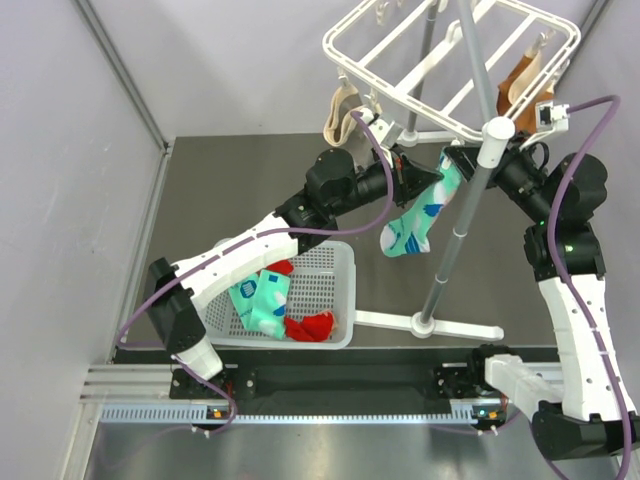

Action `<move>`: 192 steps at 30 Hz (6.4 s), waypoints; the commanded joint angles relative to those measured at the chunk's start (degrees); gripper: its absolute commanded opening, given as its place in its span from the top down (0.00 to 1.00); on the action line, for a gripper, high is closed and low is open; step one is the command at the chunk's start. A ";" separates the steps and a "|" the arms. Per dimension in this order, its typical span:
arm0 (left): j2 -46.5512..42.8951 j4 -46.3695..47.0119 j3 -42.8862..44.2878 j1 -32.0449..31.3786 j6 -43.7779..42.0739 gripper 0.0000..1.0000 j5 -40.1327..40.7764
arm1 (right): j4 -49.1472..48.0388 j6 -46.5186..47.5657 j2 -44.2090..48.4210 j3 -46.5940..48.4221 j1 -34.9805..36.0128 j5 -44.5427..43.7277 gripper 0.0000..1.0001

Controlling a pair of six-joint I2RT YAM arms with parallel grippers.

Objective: Clip the socks to the hanger
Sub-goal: Clamp the sock onto the hanger, then open the clamp at the hanger.

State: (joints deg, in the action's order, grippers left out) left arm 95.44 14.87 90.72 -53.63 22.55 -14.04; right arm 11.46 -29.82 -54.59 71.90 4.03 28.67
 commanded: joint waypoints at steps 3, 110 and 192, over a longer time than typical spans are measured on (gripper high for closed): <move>-0.34 2.44 2.45 -0.25 -0.05 1.00 0.16 | 0.49 0.73 0.80 -0.88 1.33 2.89 0.56; -12.91 -18.39 3.68 1.86 -6.55 1.00 19.14 | 9.98 19.19 -3.95 12.39 1.33 -3.53 0.87; -2.36 1.64 1.75 -3.94 -16.03 1.00 18.08 | 16.31 -1.29 -3.33 14.59 1.59 -3.97 0.48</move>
State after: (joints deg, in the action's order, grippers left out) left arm 96.82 13.37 93.62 -57.23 12.84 -2.39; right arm 26.35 -31.94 -57.21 84.88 4.86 26.41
